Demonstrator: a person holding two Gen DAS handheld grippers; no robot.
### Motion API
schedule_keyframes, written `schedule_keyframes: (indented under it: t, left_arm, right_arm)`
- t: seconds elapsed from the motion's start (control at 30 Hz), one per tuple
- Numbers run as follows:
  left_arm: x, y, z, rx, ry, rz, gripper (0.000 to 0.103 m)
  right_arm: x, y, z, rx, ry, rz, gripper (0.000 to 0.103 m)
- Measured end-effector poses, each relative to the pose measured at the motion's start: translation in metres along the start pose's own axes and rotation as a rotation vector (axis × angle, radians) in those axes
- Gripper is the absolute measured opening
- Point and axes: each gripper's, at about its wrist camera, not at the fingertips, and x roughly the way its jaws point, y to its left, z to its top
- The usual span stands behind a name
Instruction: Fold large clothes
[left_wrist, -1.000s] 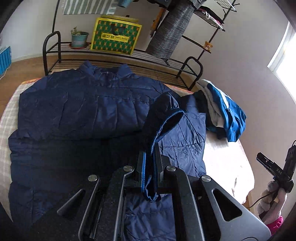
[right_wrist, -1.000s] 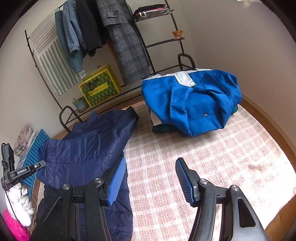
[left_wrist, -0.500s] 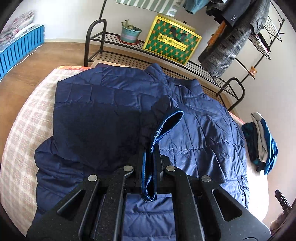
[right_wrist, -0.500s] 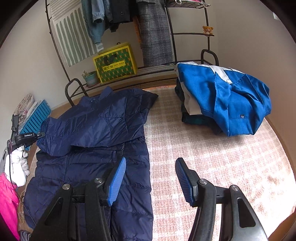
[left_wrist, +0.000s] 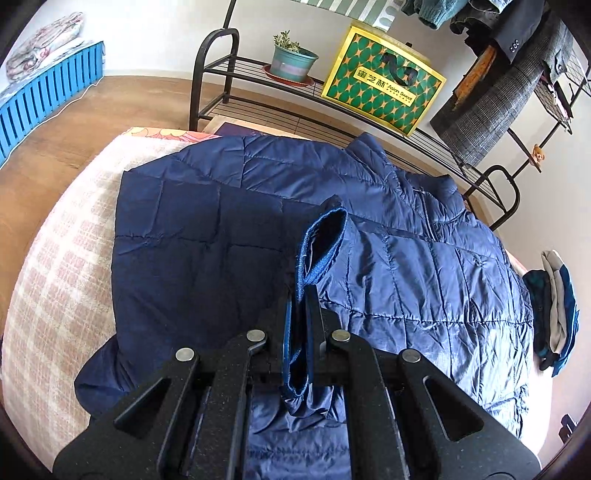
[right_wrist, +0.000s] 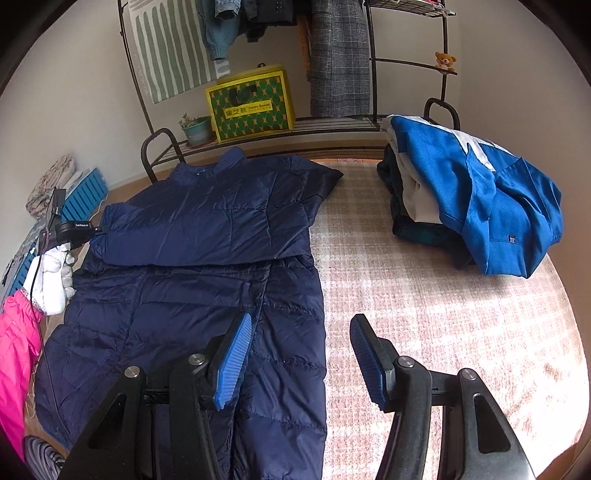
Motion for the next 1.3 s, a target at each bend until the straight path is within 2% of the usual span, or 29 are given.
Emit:
schedule_keyframes:
  t: [0.13, 0.2, 0.27, 0.33, 0.4, 0.47, 0.7, 0.8, 0.87, 0.97, 1.03, 1.13, 1.3]
  left_arm:
    - [0.011, -0.004, 0.005, 0.011, -0.006, 0.034, 0.004]
    - [0.016, -0.004, 0.006, 0.019, 0.005, 0.078, 0.006]
    - [0.019, -0.004, 0.004, 0.027, 0.020, 0.140, 0.021]
    - [0.017, -0.003, 0.003, 0.039, 0.018, 0.174, 0.044]
    - [0.012, -0.001, 0.002, 0.042, 0.003, 0.217, 0.054]
    - [0.002, 0.004, 0.003, 0.037, -0.019, 0.224, 0.054]
    - [-0.065, 0.015, 0.004, 0.011, -0.067, 0.128, 0.054]
    - [-0.105, 0.016, -0.003, 0.027, -0.079, 0.070, 0.063]
    - [-0.132, 0.017, -0.013, 0.056, -0.089, 0.052, 0.064]
    - [-0.170, 0.025, -0.036, 0.087, -0.091, 0.036, 0.066]
    - [-0.193, 0.037, -0.056, 0.077, -0.086, 0.010, 0.072]
    - [-0.223, 0.062, -0.092, 0.048, -0.066, -0.024, 0.073]
    - [-0.242, 0.111, -0.159, -0.012, 0.030, -0.021, 0.074]
  right_arm:
    - [0.001, 0.004, -0.002, -0.019, 0.006, -0.005, 0.059]
    - [0.000, 0.005, -0.001, -0.017, 0.004, -0.002, 0.059]
    - [-0.001, 0.005, 0.000, -0.015, 0.001, 0.001, 0.059]
    - [-0.002, 0.005, 0.001, -0.013, -0.001, 0.003, 0.059]
    - [-0.002, 0.005, 0.002, -0.012, -0.002, 0.008, 0.059]
    - [-0.005, 0.006, 0.003, -0.015, -0.005, 0.007, 0.059]
    - [-0.035, 0.008, 0.002, -0.032, -0.074, 0.020, 0.059]
    - [-0.049, 0.009, -0.008, -0.062, -0.119, -0.003, 0.068]
    - [-0.058, 0.007, -0.018, -0.074, -0.159, 0.008, 0.071]
    - [-0.068, 0.001, -0.037, -0.089, -0.197, 0.026, 0.071]
    - [-0.072, -0.005, -0.049, -0.090, -0.186, 0.030, 0.071]
    - [-0.077, -0.019, -0.065, -0.045, -0.153, 0.051, 0.072]
    - [-0.080, -0.047, -0.098, 0.079, -0.111, 0.151, 0.075]
